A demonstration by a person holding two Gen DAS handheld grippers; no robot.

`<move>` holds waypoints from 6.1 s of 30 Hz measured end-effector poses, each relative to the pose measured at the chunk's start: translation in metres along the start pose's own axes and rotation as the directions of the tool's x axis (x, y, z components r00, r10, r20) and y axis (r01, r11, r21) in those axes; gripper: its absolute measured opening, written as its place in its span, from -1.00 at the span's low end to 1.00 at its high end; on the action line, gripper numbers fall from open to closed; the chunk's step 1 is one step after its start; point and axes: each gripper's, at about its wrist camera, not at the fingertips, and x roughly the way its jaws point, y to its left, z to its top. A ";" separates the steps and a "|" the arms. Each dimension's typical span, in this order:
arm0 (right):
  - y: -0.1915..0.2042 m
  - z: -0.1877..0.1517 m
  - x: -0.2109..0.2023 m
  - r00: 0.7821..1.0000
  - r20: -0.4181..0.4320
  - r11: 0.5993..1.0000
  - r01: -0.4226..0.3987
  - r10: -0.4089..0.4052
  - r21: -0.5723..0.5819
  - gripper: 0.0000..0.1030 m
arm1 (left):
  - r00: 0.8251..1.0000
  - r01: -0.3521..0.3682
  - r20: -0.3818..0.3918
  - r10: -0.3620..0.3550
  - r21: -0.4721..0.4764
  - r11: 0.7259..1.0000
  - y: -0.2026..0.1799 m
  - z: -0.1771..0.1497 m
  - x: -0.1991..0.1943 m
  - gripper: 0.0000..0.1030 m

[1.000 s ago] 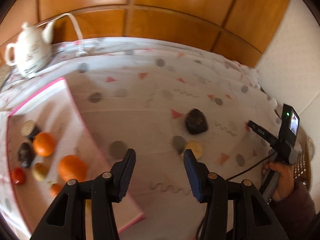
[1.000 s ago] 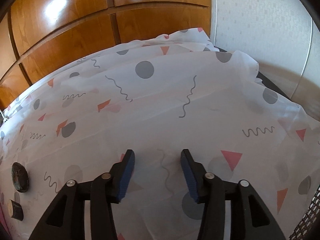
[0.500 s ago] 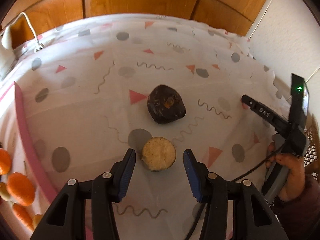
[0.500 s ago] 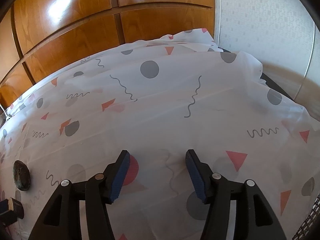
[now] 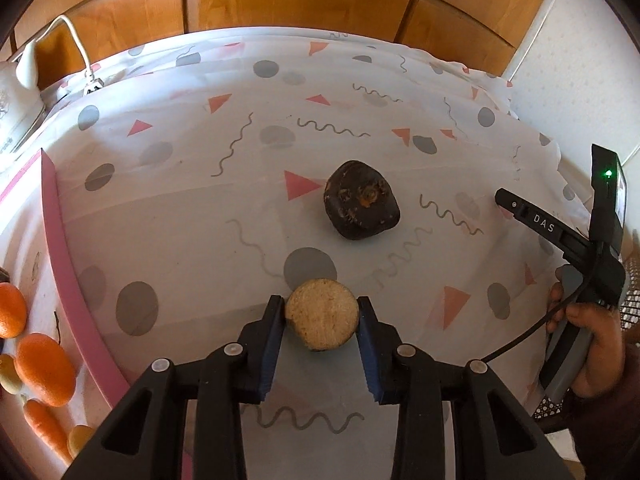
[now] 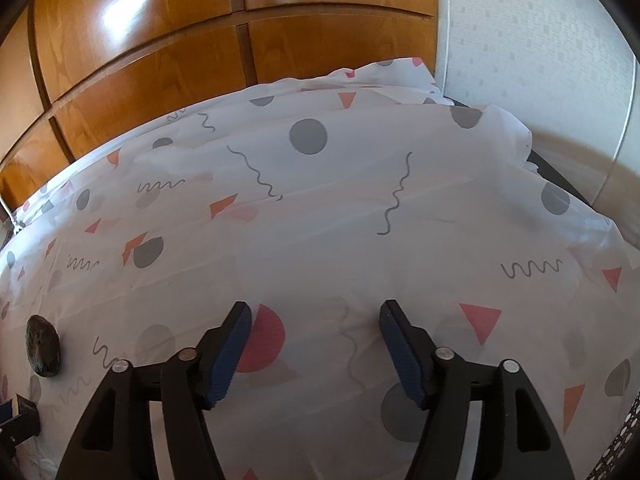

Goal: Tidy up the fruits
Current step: 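Lift the beige slice with the left tool and carry it over the tray, then lower the beige slice into the tray and open the left tool, then withdraw the open left tool from the tray, then move the right tool to the dark brown lump and close on it, then lift the dark lump with the right tool and carry it over the tray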

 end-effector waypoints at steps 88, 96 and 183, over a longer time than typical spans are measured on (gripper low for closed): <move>0.009 0.003 -0.002 0.998 -0.051 0.997 0.043 -0.046 -0.057 0.55 | 0.947 -0.148 0.152 0.283 -0.575 0.805 0.208 -0.106 -0.118 -0.26; 0.011 0.003 -0.004 0.997 -0.068 0.998 0.034 -0.037 -0.049 0.54 | 0.915 -0.183 0.206 0.347 -0.554 0.812 0.190 -0.101 -0.142 -0.24; 0.207 -0.027 -0.042 0.900 -0.257 0.736 -0.436 0.352 -0.517 -0.08 | 0.895 -0.197 0.204 0.397 -0.618 0.761 0.201 -0.115 -0.171 -0.23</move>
